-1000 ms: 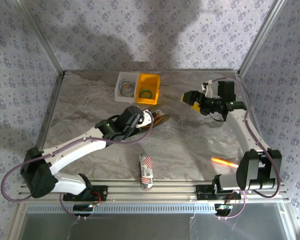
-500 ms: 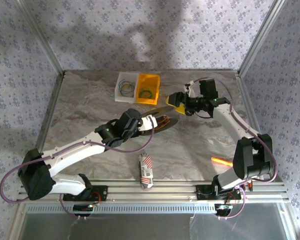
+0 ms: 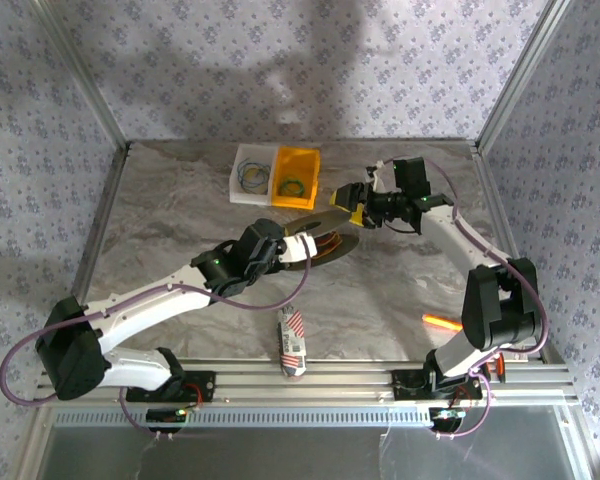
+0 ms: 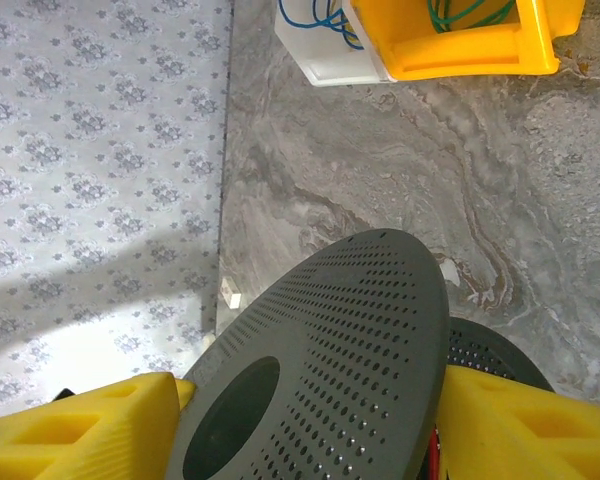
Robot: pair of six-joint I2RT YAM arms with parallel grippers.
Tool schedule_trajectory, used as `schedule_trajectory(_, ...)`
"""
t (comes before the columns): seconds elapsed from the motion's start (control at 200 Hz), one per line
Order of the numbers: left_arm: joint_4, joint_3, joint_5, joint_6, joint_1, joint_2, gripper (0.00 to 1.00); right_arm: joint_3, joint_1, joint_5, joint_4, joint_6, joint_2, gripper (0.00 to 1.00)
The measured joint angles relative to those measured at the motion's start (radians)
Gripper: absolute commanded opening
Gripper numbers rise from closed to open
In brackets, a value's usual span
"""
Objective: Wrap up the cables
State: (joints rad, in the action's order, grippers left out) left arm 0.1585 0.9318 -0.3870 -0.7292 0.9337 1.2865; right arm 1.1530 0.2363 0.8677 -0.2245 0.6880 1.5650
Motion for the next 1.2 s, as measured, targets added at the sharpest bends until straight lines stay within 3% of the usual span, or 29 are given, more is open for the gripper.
schedule_trajectory(0.39, -0.065, 0.0, -0.064, -0.047, 0.002, 0.043, 0.0, -0.001, 0.019, 0.03, 0.035, 0.049, 0.012, 0.45)
schedule_trajectory(0.45, -0.068, 0.0, -0.073, -0.054, 0.004, 0.044, 0.02, -0.002, 0.019, 0.026, 0.037, 0.061, 0.013, 0.36)
schedule_trajectory(0.565, -0.067, 0.0, -0.093, -0.075, 0.01, 0.047, 0.12, -0.004, 0.019, 0.018, 0.034, 0.104, 0.016, 0.24)
schedule_trajectory(0.65, -0.055, 0.002, -0.103, -0.069, 0.016, 0.053, 0.27, -0.009, 0.019, 0.014, 0.034, 0.143, 0.019, 0.14)
schedule_trajectory(0.705, -0.034, 0.009, -0.101, -0.048, 0.016, 0.058, 0.38, -0.018, 0.02, 0.016, 0.056, 0.144, 0.019, 0.0)
schedule_trajectory(0.839, 0.045, 0.025, -0.06, 0.015, 0.018, 0.06, 0.61, -0.027, 0.02, 0.046, 0.142, 0.188, 0.017, 0.0)
schedule_trajectory(0.989, 0.12, 0.044, 0.034, 0.127, -0.018, 0.024, 0.7, -0.047, 0.022, 0.046, 0.185, 0.188, 0.002, 0.0)
schedule_trajectory(1.094, 0.185, 0.046, 0.132, 0.222, -0.068, -0.056, 0.81, -0.06, 0.02, 0.045, 0.203, 0.188, -0.006, 0.0)
schedule_trajectory(1.199, 0.212, 0.046, 0.216, 0.323, -0.132, -0.148, 0.85, -0.084, 0.021, 0.026, 0.23, 0.159, -0.018, 0.0)
